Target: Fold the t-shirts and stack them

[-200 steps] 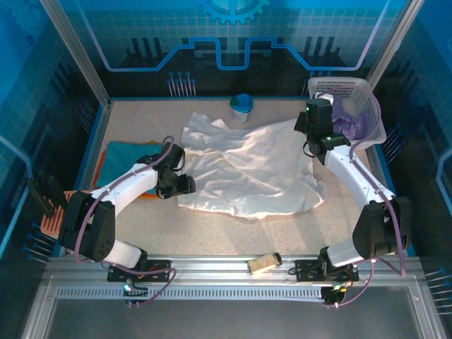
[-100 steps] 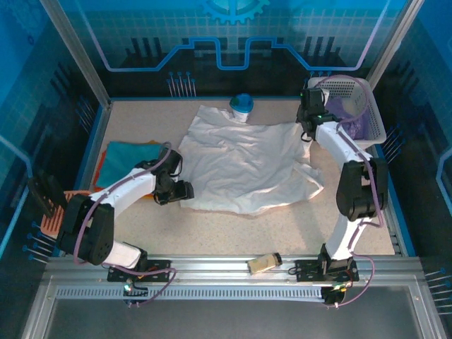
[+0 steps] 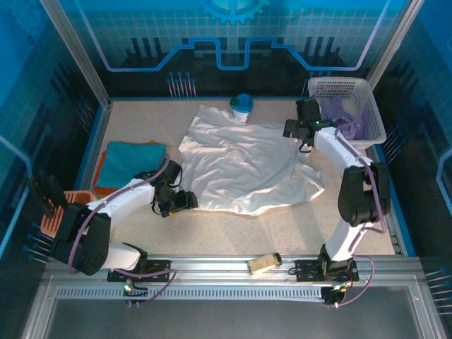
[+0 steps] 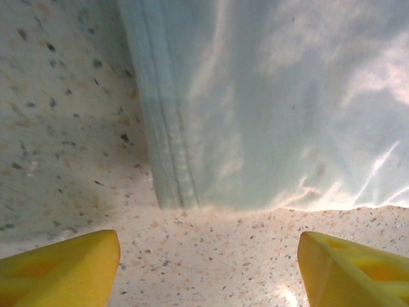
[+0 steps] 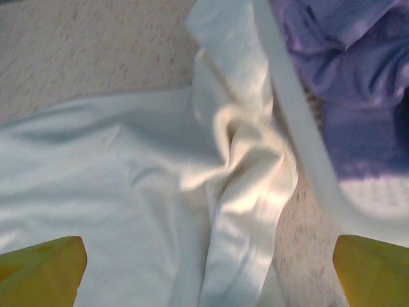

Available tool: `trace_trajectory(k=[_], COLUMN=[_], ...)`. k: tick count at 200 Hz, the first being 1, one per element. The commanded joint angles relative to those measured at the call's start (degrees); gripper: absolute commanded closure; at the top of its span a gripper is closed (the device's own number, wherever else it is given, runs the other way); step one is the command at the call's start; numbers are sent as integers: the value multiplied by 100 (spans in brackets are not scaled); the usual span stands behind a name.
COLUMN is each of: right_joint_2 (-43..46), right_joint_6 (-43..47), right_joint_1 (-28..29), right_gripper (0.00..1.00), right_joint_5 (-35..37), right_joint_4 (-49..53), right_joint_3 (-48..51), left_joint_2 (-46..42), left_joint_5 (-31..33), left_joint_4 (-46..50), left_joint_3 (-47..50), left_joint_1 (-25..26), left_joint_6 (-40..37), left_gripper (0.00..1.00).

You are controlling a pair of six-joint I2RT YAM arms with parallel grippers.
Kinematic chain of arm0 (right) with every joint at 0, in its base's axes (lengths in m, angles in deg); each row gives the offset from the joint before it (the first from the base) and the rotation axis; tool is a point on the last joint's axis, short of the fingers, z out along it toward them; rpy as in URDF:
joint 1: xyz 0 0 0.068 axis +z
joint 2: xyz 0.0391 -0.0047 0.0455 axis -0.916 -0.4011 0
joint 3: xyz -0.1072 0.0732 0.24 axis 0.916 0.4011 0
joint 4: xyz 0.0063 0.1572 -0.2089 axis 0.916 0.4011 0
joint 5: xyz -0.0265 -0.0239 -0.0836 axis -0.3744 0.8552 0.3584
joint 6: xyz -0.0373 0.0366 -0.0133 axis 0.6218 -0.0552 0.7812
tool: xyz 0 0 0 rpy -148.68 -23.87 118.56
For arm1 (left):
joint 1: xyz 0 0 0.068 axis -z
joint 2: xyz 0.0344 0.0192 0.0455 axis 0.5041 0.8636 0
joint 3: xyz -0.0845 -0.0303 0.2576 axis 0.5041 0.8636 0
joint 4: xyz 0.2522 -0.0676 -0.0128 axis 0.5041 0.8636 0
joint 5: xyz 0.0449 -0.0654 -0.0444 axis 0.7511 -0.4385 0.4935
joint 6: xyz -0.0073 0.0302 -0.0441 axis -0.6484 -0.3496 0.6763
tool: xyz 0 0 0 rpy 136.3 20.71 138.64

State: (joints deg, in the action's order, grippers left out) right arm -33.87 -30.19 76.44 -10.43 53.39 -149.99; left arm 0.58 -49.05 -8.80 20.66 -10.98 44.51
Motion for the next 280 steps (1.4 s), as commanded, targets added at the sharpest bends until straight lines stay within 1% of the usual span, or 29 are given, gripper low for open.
trace_trajectory(k=[1,12,36,51,70,89,104,108,121,148,162,185,205,236,248,253,264,280], right_joint_2=[832,1180,1949,2385,2805,2981,3129,3180,3323,3323,3191,2865,2657,2342,2264,2234,2188,2144], right_joint_6=[-4,-122,-694,-950,-1100,-1237,-1308,-1322,-1364,-1412,-1395,-1377,-1359,-1259,-1221,-1199,-1144,-1056], right_joint_1=[286,318,84,-13,-121,-529,-736,-772,-822,-936,-1106,-1379,-1404,-1412,-1411,-1419,-1451,-1491], right_gripper=[0,0,12,19,23,26,28,29,31,32,32,35,38,48,55,59,73,88], right_joint_5=[-159,-381,-946,-962,-940,-1184,-1324,-1340,-1357,-1418,-1540,-1707,-1724,-1796,-1764,-1762,-1772,-1847], right_joint_4=[134,122,323,564,758,784,728,715,664,593,376,-55,-303,-481,-503,-523,-549,-486], right_joint_3=[577,937,1675,2115,2758,3448,3807,3873,4030,4207,4315,4335,4198,3969,3913,3909,3892,3877], left_joint_2=[-125,-56,85,207,391,511,534,525,461,227,61,-217,-412,-648,-630,-610,-555,-476], left_joint_5=[-252,-258,-296,-331,-362,-383,-352,-347,-320,-195,-154,-183,-247,-139,-132,-134,-131,-123], left_joint_4=[-353,-509,-956,-1197,-1344,-1393,-1329,-1308,-1192,-814,-615,-246,97,569,720,785,933,1153], left_joint_3=[176,154,112,112,70,46,24,18,11,-32,-57,-198,-405,-801,-1028,-1134,-1394,-1752], left_joint_1=[66,73,88,99,105,123,133,130,136,137,137,136,137,127,117,114,110,106], left_joint_6=[293,340,473,547,560,530,485,467,430,338,315,314,297,177,101,68,-11,-108], left_gripper=[25,26,35,42,49,57,66,71,80,94,98,100,100,100,100,100,100,100])
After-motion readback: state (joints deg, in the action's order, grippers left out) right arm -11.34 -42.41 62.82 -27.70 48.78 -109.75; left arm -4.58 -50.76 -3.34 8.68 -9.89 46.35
